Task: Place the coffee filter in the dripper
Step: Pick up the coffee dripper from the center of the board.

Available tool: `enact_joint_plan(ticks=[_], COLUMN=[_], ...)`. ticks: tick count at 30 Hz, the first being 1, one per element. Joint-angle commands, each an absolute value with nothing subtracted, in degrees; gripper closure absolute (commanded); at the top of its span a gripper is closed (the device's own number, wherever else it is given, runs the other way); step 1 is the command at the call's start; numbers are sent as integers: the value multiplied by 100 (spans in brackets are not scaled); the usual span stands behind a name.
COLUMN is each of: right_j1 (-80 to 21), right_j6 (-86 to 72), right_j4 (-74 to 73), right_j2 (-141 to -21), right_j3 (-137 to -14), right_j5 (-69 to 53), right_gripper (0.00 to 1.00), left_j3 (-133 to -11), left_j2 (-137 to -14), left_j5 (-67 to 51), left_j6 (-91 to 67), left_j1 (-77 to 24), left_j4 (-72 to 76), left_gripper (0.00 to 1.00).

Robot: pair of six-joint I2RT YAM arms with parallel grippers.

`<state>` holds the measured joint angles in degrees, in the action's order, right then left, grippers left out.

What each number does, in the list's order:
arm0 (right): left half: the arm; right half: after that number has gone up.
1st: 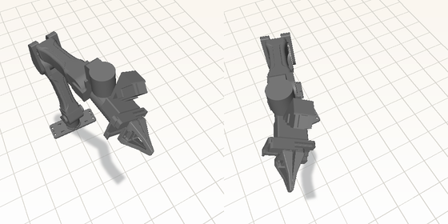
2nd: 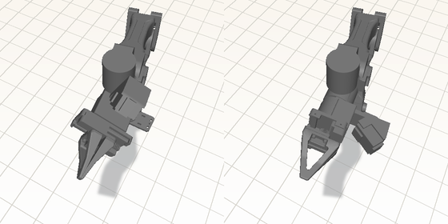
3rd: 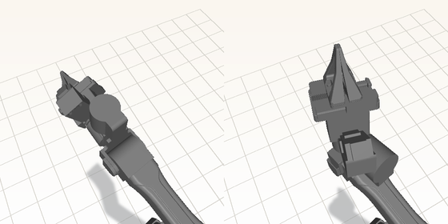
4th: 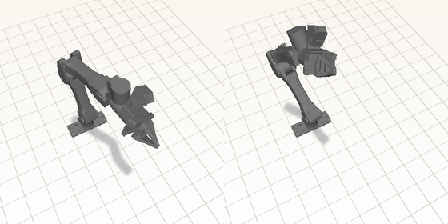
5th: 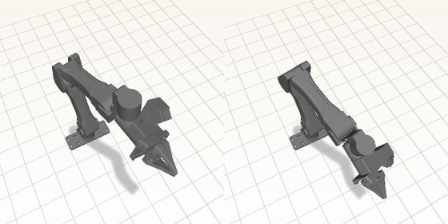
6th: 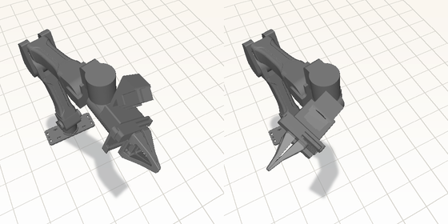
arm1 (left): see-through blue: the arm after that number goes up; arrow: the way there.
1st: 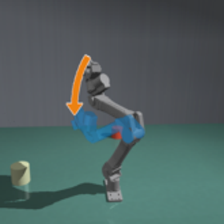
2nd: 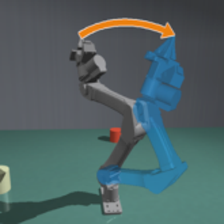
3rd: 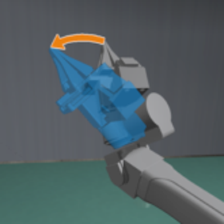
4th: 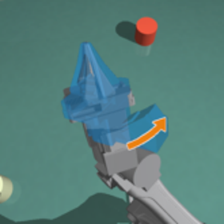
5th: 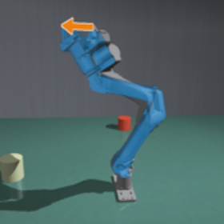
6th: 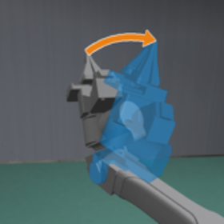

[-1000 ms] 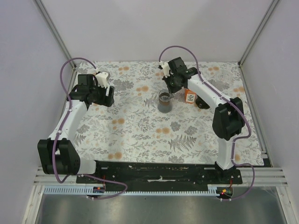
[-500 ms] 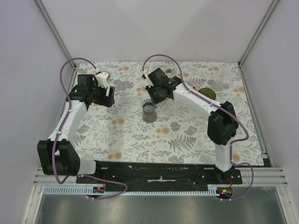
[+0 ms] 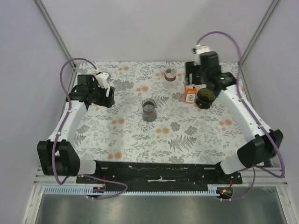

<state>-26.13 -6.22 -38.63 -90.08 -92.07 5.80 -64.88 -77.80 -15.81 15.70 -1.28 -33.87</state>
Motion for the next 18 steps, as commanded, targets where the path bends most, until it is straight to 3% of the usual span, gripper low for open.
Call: enact_joint_plan(ticks=[1,10,15,18], right_j1=[-1286,121,281,325], right_j6=[-843,-1081,-1046,-1020], right_j4=[-3323,-3208,-3199,-3173], right_j2=[-8551,-9860,-10475,-10599], right_j3=[-8395,-8306,-8394,-8367], right_j5=[993,396,237,220], right_gripper=[26,29,42,59], left_j3=[-6557,-6565,-6557,-6565], left_j2=[-7532,-7506,-7506,-7497], left_j5=[-1793,-1775,-1723,-1705], left_j6=[1749,1758,1758,1767], left_j1=[-105,-105,-105,-105], left_j4=[-3366,-3410,-3410,-3419], left_gripper=[16,16,16,16])
